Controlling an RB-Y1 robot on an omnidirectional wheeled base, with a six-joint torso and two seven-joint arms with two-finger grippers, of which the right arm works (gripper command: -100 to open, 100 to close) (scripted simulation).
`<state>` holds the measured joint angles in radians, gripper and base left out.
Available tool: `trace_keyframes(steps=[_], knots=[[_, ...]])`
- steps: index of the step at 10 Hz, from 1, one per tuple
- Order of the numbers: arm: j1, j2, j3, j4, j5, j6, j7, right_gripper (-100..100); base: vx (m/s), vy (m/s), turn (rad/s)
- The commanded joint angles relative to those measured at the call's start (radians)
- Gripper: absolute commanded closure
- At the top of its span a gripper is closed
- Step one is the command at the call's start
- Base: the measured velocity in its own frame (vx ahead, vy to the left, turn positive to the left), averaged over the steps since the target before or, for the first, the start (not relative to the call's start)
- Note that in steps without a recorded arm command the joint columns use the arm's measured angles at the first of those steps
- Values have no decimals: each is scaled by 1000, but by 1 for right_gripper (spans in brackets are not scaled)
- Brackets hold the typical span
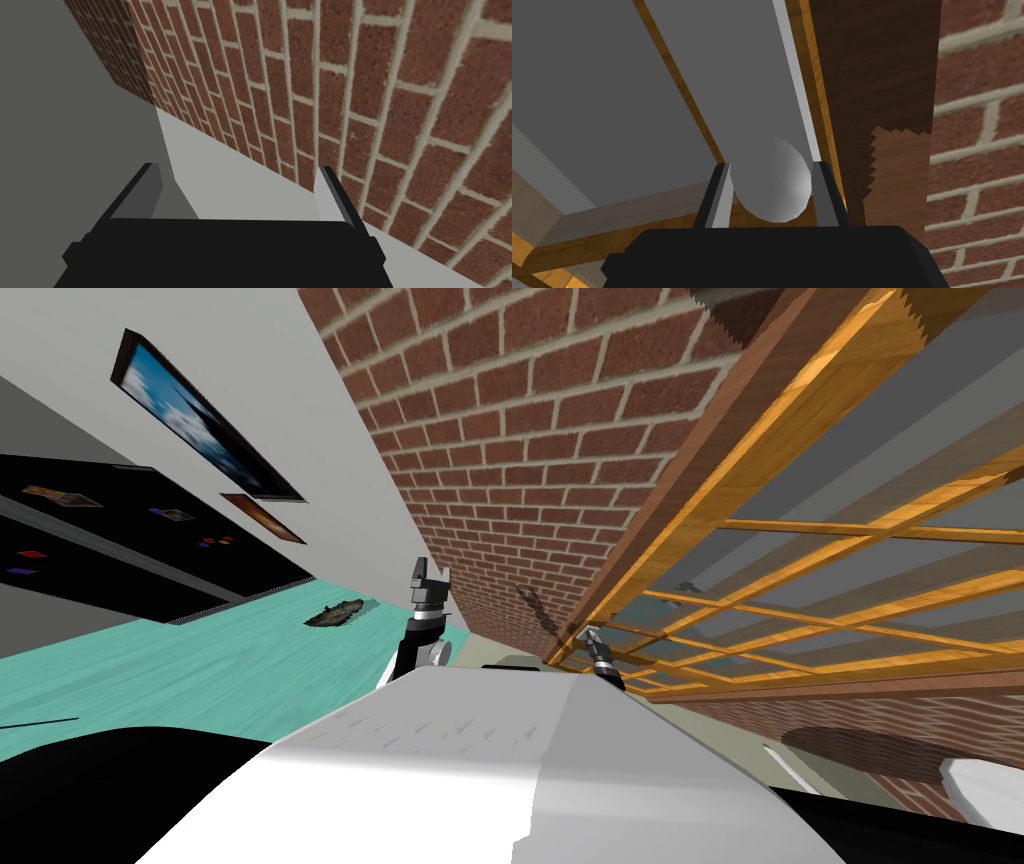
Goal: Pull the door open
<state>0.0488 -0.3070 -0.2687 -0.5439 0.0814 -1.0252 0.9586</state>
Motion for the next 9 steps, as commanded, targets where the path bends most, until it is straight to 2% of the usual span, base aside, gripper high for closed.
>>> trace_keyframes(steps=[1, 9], knots=[[1, 2, 3, -2, -5, 2, -29, 100, -25, -13, 17], [-8, 3, 28, -4, -49, 12, -238, 100, -31, -15, 29]])
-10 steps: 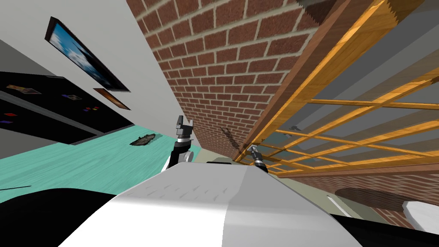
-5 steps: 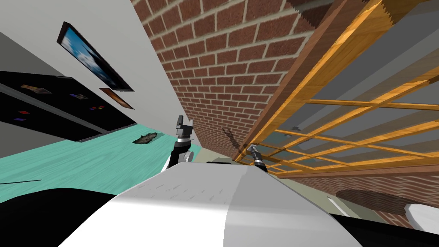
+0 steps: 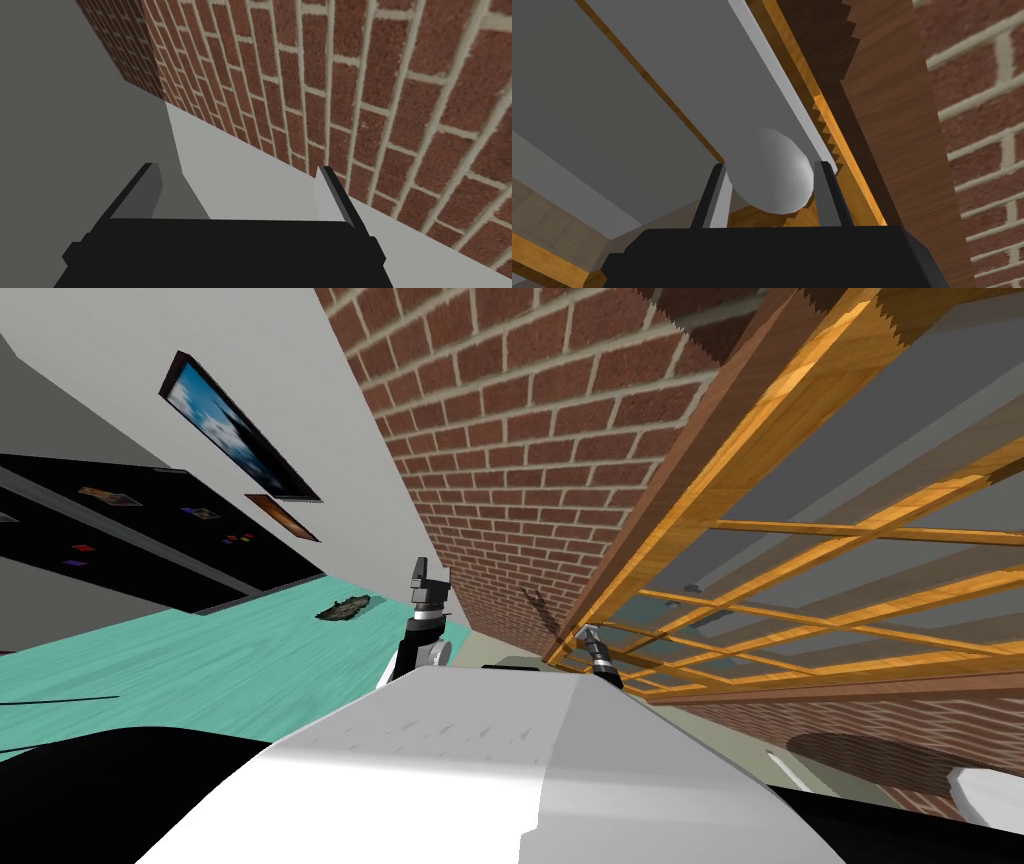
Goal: Pull the door open
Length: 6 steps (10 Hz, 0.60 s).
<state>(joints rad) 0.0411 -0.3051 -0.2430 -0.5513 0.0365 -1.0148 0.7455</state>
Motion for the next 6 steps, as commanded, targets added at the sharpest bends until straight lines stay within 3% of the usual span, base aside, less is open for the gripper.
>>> trace_keyframes(steps=[1, 6], knots=[[-2, 2, 8, 3, -13, 3, -50, 100, -36, -21, 43], [-7, 2, 23, 2, -41, 9, -176, 100, -36, -16, 31]])
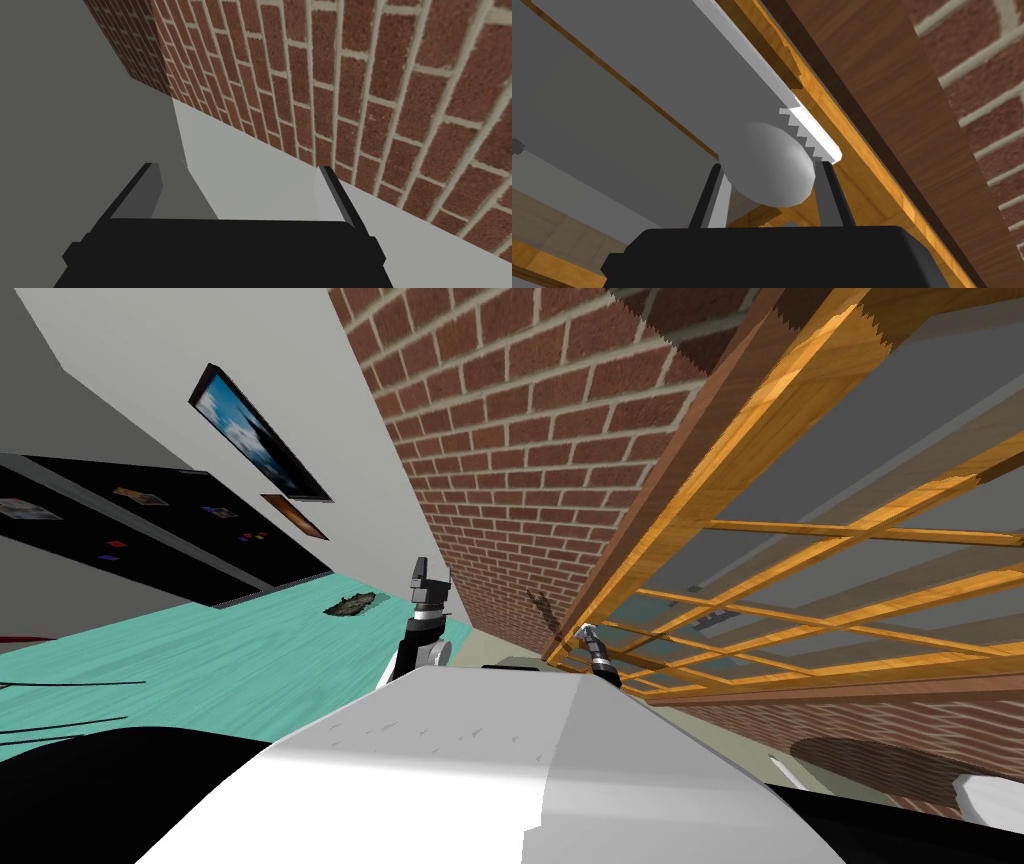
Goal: Pull the door open
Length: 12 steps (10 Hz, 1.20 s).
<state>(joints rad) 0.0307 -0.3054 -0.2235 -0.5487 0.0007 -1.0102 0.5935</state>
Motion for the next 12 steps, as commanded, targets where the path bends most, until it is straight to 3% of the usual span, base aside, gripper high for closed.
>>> trace_keyframes(steps=[1, 12], knots=[[3, 3, 4, 0, -5, 4, -31, 100, -27, -10, 21], [-11, 5, 45, -4, -77, 19, -311, 100, -36, -17, 34]])
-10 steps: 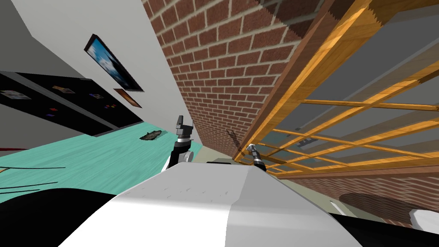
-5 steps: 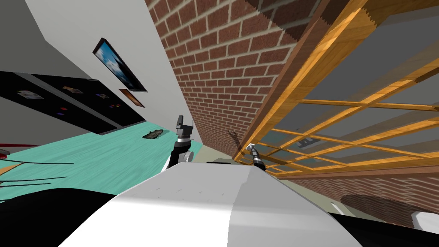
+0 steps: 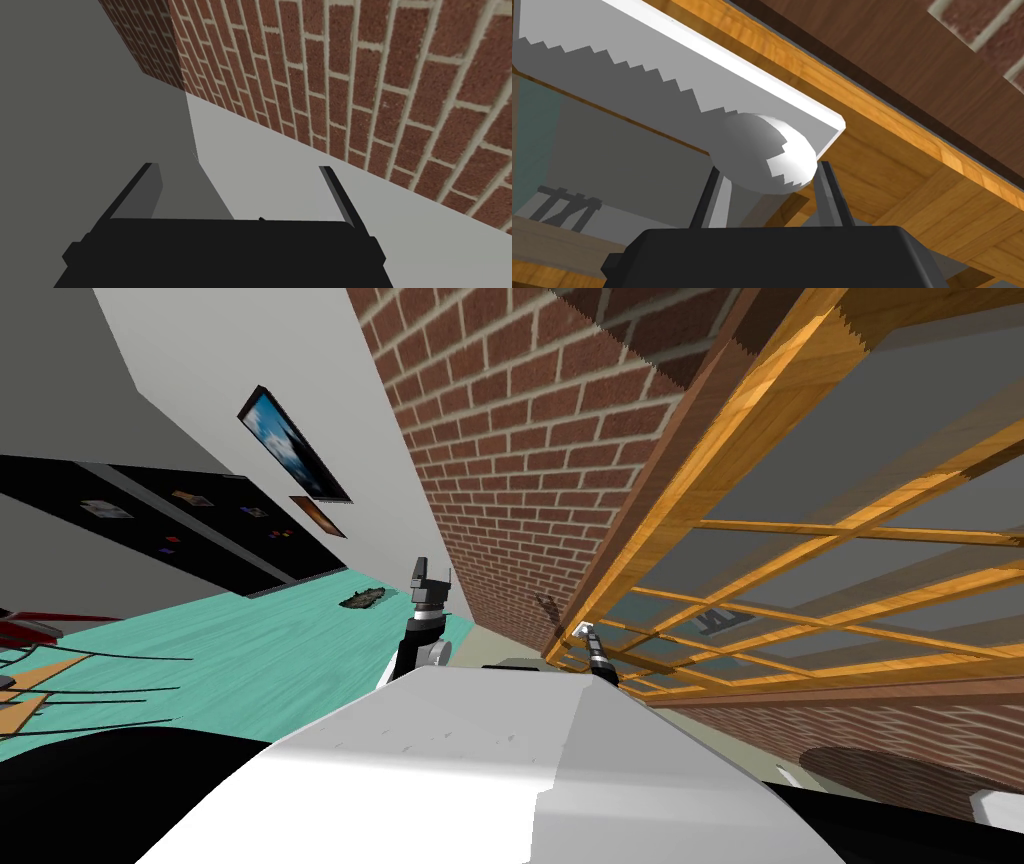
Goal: Pull the door open
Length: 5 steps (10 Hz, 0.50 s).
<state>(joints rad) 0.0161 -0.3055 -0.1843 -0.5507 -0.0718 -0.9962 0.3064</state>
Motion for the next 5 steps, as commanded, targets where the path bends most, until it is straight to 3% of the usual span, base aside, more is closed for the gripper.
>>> trace_keyframes(steps=[1, 5], knots=[[4, 5, 6, -2, -4, 5, -31, 100, -31, -9, 14], [-3, 6, 25, -3, -38, 12, -148, 100, -47, -16, 38]])
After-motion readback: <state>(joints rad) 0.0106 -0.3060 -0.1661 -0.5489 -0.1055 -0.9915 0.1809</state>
